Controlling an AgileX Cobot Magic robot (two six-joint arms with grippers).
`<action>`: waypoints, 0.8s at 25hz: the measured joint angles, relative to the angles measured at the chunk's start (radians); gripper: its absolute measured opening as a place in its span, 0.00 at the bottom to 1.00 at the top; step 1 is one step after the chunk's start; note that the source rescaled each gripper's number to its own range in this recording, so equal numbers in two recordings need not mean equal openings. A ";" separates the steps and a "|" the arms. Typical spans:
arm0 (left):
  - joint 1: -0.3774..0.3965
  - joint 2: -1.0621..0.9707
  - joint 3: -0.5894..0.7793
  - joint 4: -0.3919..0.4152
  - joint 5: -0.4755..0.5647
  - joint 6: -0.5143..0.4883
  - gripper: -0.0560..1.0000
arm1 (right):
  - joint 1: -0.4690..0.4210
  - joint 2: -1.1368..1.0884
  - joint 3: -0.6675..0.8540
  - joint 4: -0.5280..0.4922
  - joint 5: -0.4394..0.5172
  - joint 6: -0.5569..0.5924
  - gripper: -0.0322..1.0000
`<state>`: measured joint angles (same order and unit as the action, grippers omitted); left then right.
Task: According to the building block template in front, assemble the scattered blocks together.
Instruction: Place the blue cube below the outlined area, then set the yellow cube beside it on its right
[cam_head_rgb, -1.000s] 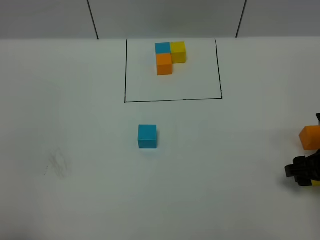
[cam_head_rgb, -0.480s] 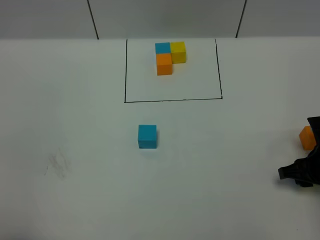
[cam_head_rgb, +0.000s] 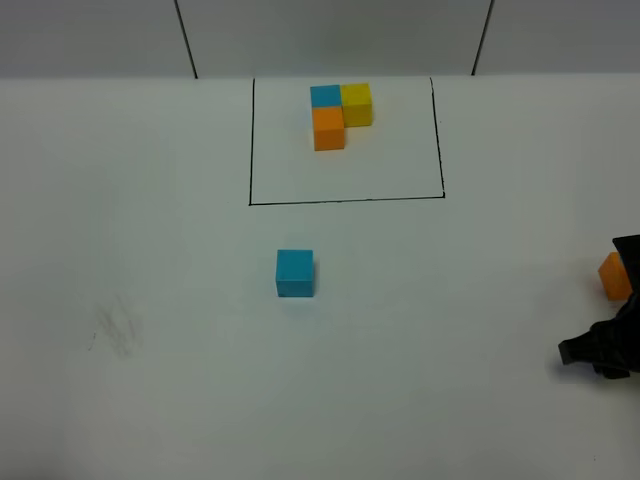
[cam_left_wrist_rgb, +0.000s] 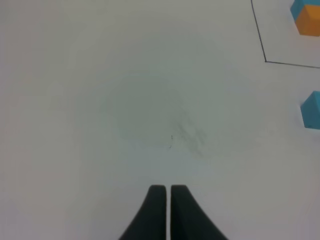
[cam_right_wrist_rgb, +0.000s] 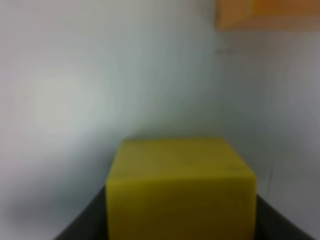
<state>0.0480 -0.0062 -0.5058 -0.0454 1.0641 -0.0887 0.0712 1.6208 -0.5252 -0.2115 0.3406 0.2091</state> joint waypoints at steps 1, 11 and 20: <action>0.000 0.000 0.000 0.000 0.000 0.000 0.06 | 0.008 -0.019 0.002 0.000 0.021 -0.001 0.55; 0.000 0.000 0.000 0.000 0.000 0.000 0.06 | 0.095 -0.402 -0.030 0.020 0.250 -0.002 0.55; 0.000 0.000 0.000 0.000 0.000 0.000 0.06 | 0.195 -0.545 -0.135 0.032 0.487 -0.186 0.55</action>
<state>0.0480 -0.0062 -0.5058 -0.0454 1.0641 -0.0887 0.2662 1.0763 -0.6601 -0.1798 0.8271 0.0233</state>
